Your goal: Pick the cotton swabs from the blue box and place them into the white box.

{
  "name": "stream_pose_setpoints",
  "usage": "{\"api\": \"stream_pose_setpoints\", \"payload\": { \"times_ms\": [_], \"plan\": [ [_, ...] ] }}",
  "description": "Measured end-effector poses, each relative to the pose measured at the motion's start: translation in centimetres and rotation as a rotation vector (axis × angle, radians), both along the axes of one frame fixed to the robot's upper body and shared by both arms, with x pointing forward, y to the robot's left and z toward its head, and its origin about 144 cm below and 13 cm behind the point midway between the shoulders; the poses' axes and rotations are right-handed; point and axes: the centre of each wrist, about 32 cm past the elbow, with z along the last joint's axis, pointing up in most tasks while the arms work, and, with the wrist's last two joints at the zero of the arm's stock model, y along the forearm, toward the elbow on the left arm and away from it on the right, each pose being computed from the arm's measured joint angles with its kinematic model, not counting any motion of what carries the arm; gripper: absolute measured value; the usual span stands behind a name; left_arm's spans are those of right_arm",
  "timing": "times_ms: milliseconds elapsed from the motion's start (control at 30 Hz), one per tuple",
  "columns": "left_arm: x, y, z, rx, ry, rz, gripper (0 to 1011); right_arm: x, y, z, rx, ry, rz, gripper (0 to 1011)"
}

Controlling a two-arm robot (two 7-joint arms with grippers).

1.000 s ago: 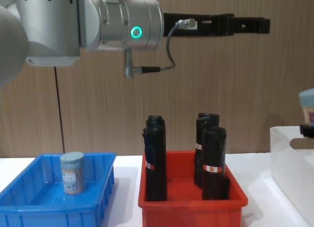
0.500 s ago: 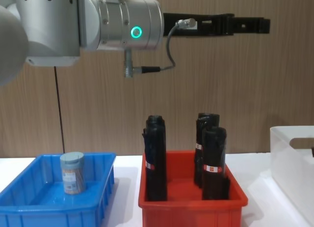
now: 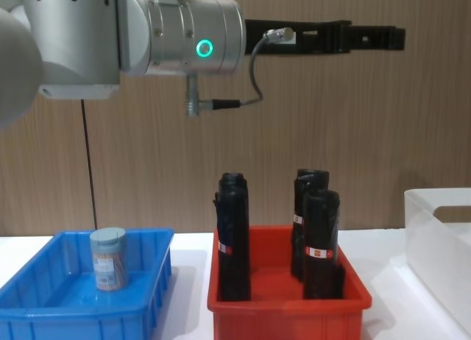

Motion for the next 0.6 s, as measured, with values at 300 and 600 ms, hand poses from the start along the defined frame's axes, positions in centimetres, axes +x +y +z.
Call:
{"api": "stream_pose_setpoints", "payload": {
  "times_ms": [300, 600],
  "plan": [
    [0.0, 0.0, 0.0, 0.000, 0.000, 0.000, 1004, -0.5, 0.1, 0.9, 0.003, -0.067, 0.006, 1001],
    [0.0, 0.0, 0.0, 0.000, 0.000, 0.000, 1004, -1.1, 0.4, 1.7, 0.000, -0.119, 0.013, 1001]
  ]
}}
